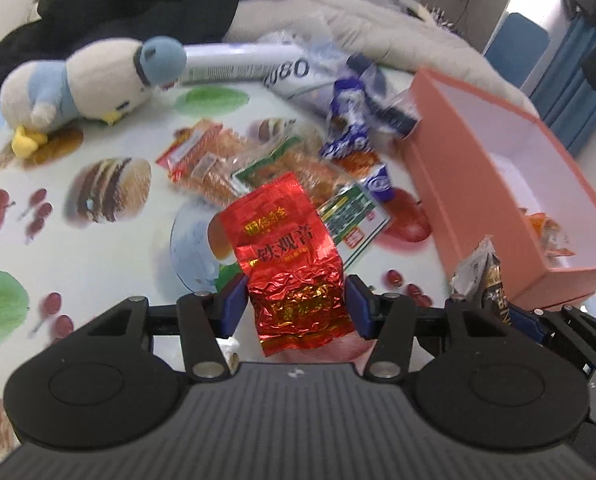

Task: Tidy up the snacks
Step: 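Grasp the red tea pack with the left tool while the right tool grasps the clear bag, then carry the tea pack with the left tool while the right tool carries the clear bag to the box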

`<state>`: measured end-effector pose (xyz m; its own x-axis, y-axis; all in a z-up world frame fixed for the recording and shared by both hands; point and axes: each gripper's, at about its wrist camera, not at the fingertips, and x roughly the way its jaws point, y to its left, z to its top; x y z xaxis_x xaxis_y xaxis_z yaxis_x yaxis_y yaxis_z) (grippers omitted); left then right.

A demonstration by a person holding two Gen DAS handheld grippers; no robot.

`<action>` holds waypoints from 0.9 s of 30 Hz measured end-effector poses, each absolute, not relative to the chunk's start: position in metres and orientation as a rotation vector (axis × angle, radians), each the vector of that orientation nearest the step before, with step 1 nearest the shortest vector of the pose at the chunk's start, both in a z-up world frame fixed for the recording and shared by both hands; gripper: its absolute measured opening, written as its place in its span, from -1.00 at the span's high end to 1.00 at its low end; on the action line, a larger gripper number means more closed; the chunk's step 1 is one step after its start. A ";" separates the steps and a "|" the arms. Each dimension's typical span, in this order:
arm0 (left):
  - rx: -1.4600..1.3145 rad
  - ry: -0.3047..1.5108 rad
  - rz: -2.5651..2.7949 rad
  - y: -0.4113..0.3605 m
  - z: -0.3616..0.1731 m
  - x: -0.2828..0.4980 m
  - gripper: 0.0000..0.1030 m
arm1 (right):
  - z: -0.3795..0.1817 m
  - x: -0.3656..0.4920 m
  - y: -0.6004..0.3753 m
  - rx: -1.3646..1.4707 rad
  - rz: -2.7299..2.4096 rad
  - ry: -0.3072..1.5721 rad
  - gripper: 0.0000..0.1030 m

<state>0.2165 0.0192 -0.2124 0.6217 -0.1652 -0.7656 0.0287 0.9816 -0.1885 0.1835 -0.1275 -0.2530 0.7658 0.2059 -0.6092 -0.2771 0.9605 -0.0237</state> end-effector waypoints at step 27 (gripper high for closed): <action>-0.200 0.751 -0.222 -0.045 -0.081 0.109 -0.11 | -0.134 0.089 -0.202 0.048 0.147 0.484 0.00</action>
